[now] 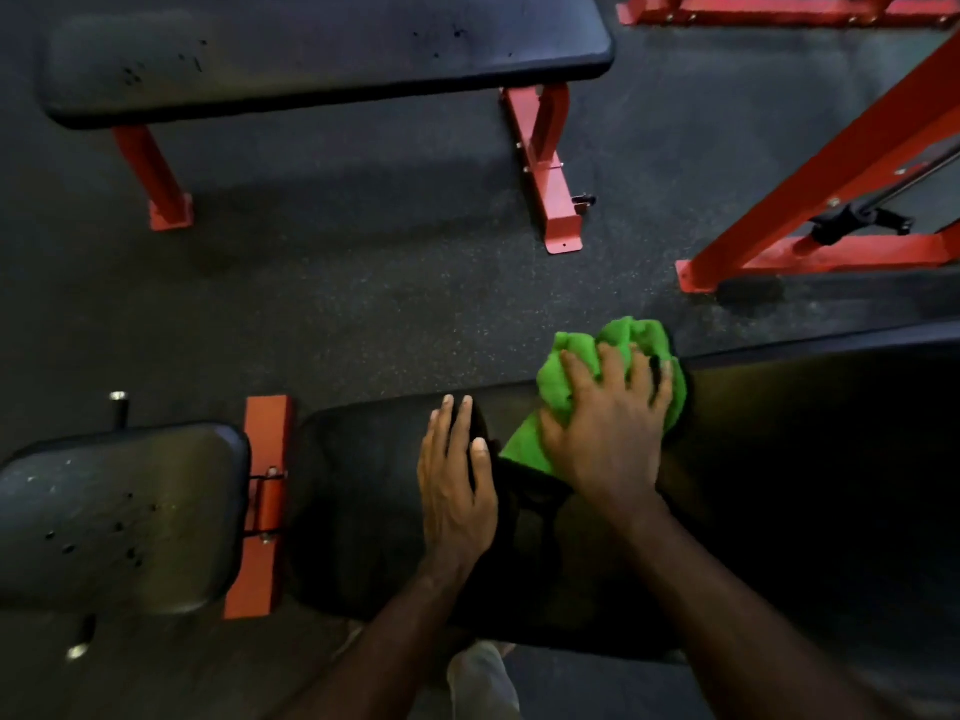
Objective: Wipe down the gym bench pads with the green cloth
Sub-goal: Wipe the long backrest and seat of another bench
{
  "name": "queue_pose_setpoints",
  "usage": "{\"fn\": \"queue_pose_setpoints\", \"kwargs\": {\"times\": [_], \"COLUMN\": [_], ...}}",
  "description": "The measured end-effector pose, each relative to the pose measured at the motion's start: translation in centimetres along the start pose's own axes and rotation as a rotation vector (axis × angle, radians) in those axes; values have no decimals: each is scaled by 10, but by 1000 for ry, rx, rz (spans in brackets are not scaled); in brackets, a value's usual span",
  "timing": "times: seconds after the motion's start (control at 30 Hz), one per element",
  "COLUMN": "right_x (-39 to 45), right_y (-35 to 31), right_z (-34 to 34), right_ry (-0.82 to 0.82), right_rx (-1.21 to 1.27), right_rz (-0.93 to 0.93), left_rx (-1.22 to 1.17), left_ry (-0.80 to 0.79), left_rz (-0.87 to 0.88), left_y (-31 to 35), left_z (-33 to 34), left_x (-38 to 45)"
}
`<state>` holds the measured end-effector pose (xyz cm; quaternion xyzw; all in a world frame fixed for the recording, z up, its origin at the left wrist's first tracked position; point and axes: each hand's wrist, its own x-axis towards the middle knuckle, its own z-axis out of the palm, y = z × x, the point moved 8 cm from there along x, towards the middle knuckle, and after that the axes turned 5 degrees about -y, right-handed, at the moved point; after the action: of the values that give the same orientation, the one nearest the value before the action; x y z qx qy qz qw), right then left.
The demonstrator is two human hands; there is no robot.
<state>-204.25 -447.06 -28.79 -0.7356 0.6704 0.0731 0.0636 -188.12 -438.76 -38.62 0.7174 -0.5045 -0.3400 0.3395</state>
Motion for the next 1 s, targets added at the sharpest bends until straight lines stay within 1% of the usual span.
{"fn": "queue_pose_setpoints", "kwargs": {"times": [0.03, 0.07, 0.1, 0.13, 0.17, 0.2, 0.3, 0.33, 0.37, 0.4, 0.47, 0.5, 0.53, 0.57, 0.63, 0.67, 0.7, 0.73, 0.83, 0.87, 0.9, 0.93, 1.0], "right_x": [-8, -17, -25, -23, -15, -3, 16, 13, 7, -2, -20, -19, -9, 5, 25, 25, 21, 12, -16, -13, -4, 7, 20], "right_y": [-23, -41, -54, -55, -50, -44, -34, -41, -55, -71, -99, -100, -98, -91, -79, -80, -91, -106, -145, -145, -142, -143, -142], "right_z": [14, 26, 34, 36, 33, 29, 19, 22, 29, 39, 57, 59, 59, 55, 46, 43, 46, 52, 81, 82, 80, 77, 72], "right_ry": [-22, -55, -99, -116, -110, -93, -37, -28, -28, -53, -138, -160, -177, -175, -143, -117, -97, -94, -210, -235, -237, -229, -191], "right_rx": [-20, -46, -61, -72, -75, -58, 23, 42, 40, 13, -53, -78, -95, -79, -4, 30, 44, 32, -84, -106, -107, -92, -12], "right_rz": [-108, -261, -397, -469, -479, -419, -64, -3, -26, -129, -435, -523, -534, -464, -192, -87, -59, -113, -494, -555, -559, -512, -306], "left_rx": [-51, -76, -68, -43, -20, -4, 40, 53, 62, 70, 75, 75, 75, 75, 77, 80, 82, 86, 98, 103, 108, 110, 118], "left_ry": [13, 15, 12, 12, 15, 28, 60, 61, 61, 54, 28, 14, 6, -3, -10, -2, 19, 38, 60, 59, 59, 61, 68], "left_rz": [6, 16, 14, 5, -12, -38, -101, -112, -120, -123, -137, -138, -140, -137, -140, -152, -176, -200, -251, -254, -258, -278, -324], "left_y": [-4, -6, -13, -19, -26, -35, -57, -63, -68, -71, -79, -82, -86, -87, -90, -92, -98, -103, -118, -122, -125, -131, -140], "left_z": [-4, -6, -11, -14, -18, -24, -39, -43, -47, -50, -56, -57, -60, -61, -62, -63, -67, -69, -74, -75, -76, -79, -84], "left_x": [0, 0, -3, -6, -11, -16, -25, -27, -29, -30, -32, -31, -31, -30, -29, -28, -29, -30, -32, -33, -33, -33, -32]}}
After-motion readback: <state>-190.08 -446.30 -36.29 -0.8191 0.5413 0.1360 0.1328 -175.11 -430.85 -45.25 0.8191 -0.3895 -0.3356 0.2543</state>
